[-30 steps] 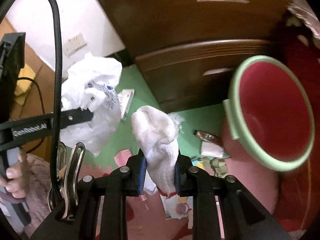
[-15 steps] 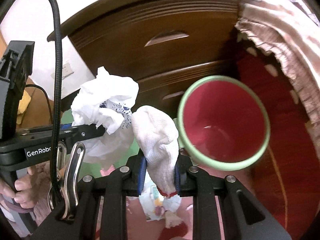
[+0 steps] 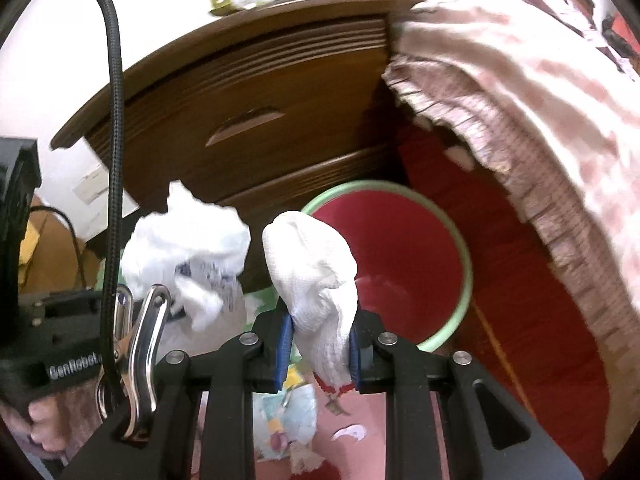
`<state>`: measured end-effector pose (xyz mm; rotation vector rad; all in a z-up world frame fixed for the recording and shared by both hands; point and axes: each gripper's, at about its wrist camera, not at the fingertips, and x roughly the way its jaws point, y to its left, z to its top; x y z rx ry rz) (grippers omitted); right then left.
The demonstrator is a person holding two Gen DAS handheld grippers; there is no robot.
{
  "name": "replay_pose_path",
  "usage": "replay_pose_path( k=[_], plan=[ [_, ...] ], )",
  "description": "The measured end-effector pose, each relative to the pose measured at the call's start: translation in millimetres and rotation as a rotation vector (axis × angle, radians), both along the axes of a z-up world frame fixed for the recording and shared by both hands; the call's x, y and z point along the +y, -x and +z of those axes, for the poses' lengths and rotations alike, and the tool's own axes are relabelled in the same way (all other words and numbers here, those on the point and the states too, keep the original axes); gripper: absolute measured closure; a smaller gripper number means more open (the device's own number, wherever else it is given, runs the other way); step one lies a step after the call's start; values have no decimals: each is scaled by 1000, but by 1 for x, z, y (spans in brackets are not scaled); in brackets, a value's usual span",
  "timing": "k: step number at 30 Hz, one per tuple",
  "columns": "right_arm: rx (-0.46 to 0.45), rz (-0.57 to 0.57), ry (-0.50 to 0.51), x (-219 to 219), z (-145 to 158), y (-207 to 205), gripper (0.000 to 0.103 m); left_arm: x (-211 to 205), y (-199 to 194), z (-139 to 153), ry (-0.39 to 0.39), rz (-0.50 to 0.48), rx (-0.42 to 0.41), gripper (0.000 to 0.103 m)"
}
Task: Collect trash
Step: 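Carry the bag and sock in both tools over the red bucket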
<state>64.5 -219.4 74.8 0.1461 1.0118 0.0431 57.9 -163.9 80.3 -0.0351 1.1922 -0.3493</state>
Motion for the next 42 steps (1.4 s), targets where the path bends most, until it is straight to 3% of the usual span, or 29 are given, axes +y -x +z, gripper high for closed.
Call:
replay_pose_path(
  k=[14, 22, 28, 42],
  plan=[
    [72, -73, -41, -39, -48, -3, 79, -56, -11, -40, -38, -60, 26, 78],
    [95, -130, -117, -61, -69, -11, 79, -73, -26, -65, -33, -59, 34, 78],
    [93, -147, -131, -68, -76, -16, 79, -87, -38, -79, -53, -54, 4, 78],
    [105, -153, -138, -66, -85, -16, 79, -110, -55, -119, -90, -62, 51, 78]
  ],
)
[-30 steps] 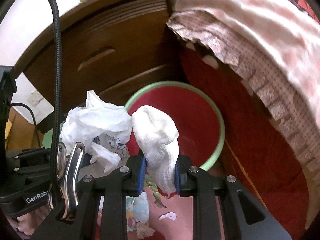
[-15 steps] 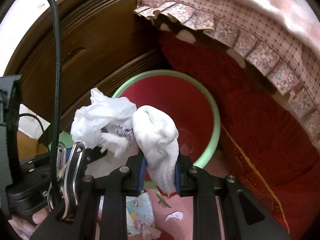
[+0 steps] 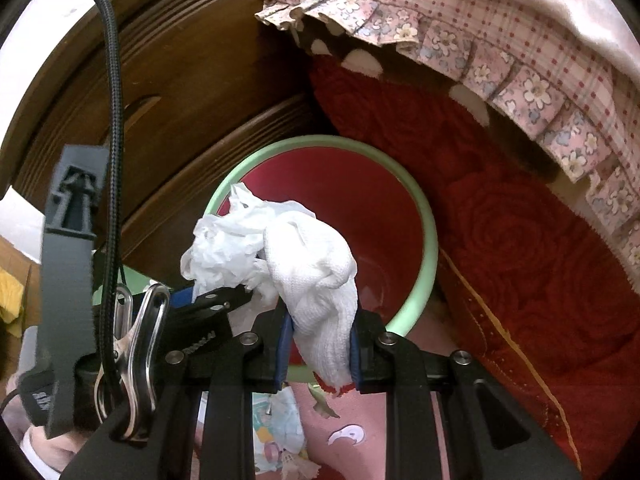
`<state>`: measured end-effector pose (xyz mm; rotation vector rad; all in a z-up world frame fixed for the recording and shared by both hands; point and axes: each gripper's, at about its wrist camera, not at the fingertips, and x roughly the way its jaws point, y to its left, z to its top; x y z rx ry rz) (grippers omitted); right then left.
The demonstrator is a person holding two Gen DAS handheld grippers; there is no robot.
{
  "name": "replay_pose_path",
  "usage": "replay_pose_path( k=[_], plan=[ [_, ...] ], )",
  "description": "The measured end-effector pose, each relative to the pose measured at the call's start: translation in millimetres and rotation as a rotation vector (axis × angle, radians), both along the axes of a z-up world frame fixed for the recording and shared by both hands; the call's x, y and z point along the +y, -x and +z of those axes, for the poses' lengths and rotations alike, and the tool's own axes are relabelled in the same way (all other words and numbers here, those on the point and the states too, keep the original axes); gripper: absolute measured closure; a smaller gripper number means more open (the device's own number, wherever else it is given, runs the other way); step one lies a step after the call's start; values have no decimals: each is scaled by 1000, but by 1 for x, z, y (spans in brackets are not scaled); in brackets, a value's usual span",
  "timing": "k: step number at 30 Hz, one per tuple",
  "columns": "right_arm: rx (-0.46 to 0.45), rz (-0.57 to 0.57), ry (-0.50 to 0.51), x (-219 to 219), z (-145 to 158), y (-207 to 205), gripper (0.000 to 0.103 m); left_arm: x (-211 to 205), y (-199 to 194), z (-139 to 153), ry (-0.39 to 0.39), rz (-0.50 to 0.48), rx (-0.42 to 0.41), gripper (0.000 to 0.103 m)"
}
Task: Collect trash
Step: 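Carry the bag and sock in both tools over the red bucket, then open the left tool to drop the plastic bag into the bucket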
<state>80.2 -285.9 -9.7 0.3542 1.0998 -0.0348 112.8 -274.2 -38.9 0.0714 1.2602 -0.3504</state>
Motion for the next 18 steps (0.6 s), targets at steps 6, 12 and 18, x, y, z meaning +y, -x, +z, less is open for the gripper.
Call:
replay_pose_path(
  k=[6, 12, 18],
  plan=[
    [7, 3, 1, 0, -4, -3, 79, -3, -2, -9, -21, -5, 2, 77],
    [8, 2, 6, 0, -5, -5, 79, -10, -5, -17, -36, 3, 15, 77],
    [14, -7, 3, -4, -5, -7, 79, -15, -9, -21, -52, 4, 21, 77]
  ],
)
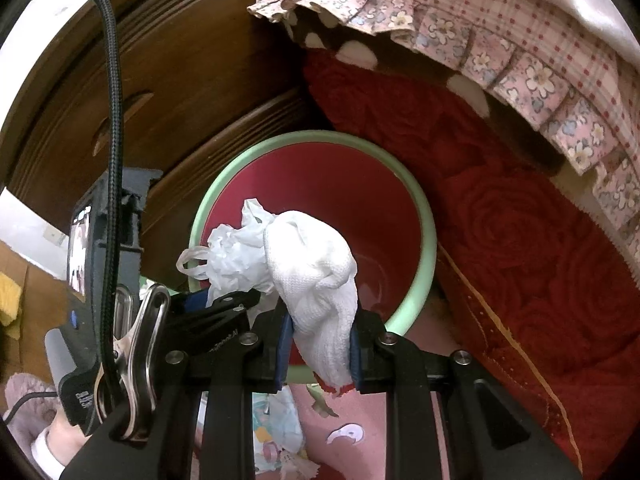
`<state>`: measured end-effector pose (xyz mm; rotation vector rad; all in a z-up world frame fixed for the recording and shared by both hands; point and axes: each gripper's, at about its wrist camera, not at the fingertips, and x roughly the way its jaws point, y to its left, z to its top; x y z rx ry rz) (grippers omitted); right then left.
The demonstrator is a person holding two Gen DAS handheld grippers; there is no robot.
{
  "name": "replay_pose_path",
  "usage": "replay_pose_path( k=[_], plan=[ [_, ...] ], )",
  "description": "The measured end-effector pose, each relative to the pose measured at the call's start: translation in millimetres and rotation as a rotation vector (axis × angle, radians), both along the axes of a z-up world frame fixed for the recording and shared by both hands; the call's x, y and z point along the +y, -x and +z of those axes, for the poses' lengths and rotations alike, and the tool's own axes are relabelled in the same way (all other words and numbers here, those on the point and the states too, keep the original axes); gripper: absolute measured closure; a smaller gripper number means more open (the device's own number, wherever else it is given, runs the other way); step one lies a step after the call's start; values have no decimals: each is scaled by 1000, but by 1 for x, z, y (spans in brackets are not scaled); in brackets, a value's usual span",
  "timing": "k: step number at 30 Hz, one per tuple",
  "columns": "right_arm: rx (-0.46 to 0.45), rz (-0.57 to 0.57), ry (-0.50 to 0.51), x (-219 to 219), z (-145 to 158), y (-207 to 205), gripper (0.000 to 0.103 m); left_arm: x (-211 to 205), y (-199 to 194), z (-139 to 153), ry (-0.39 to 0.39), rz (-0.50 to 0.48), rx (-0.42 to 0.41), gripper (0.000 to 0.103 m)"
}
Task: Collect trash
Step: 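Open the left tool to drop the plastic bag into the bucket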
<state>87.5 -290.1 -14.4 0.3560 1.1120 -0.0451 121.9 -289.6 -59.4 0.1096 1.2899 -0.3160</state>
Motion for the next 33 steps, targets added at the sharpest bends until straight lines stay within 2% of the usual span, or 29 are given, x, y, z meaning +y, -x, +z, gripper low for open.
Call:
replay_pose_path(
  k=[4, 6, 8, 11, 15, 24, 33],
  plan=[
    [2, 5, -1, 2, 1, -1, 79, -8, 1, 0, -10, 5, 7, 76],
    [2, 4, -1, 2, 1, -2, 79, -11, 1, -1, -17, 6, 7, 69],
    [3, 2, -3, 1, 1, -2, 79, -11, 2, 0, -20, 8, 10, 57],
    [3, 0, -4, 1, 0, -3, 79, -10, 1, 4, -8, 10, 9, 50],
    [4, 0, -6, -1, 0, -3, 79, -9, 3, 12, -11, 6, -2, 49],
    [24, -3, -25, -6, -9, -9, 79, 7, 10, 41, 33, 22, -35, 49],
    [49, 8, -35, -9, -21, -20, 79, 26, 15, 58, 67, 47, -49, 49]
  ],
)
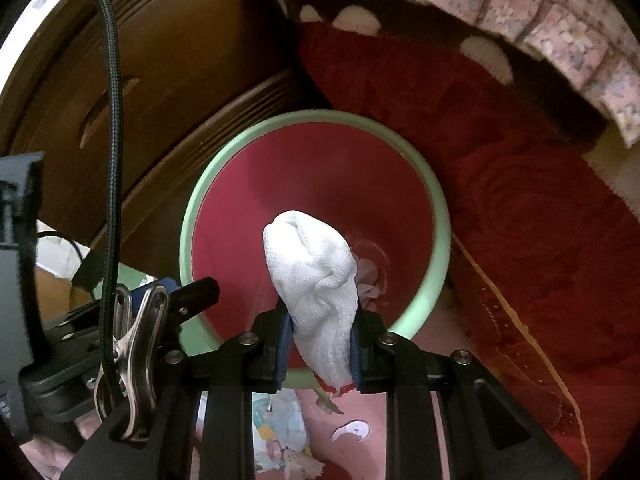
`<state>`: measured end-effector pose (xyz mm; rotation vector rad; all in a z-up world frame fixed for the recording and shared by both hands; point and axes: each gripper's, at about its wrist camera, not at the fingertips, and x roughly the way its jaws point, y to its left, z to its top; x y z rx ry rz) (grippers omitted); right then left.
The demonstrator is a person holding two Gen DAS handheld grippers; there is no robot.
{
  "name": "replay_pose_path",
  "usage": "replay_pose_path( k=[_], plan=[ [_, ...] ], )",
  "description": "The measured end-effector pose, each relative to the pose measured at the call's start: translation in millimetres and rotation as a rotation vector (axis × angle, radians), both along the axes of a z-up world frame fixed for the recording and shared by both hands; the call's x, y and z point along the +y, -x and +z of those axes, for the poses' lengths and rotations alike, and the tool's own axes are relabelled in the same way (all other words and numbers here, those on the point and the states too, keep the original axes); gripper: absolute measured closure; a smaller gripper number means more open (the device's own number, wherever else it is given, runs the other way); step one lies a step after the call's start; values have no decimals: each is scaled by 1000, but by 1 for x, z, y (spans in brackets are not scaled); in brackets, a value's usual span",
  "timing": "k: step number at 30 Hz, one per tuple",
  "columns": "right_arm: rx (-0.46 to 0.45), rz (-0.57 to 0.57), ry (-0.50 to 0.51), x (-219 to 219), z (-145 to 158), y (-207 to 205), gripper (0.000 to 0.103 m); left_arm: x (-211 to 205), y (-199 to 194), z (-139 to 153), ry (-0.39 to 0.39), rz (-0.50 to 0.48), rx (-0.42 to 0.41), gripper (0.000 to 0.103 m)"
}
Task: Collect trash
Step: 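Open the left tool to drop the plastic bag into the bucket, then open the right tool to drop the white sock into the bucket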
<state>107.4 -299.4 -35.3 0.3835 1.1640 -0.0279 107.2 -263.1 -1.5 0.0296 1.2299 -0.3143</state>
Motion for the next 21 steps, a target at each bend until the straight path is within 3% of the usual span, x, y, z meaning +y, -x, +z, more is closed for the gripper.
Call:
replay_pose_path(
  k=[16, 21],
  plan=[
    [22, -3, 15, 8, -14, -12, 78, 11, 9, -1, -39, 1, -13, 49],
    [16, 4, 29, 9, -14, -12, 72, 12, 7, -2, -36, 0, -14, 49]
  ],
)
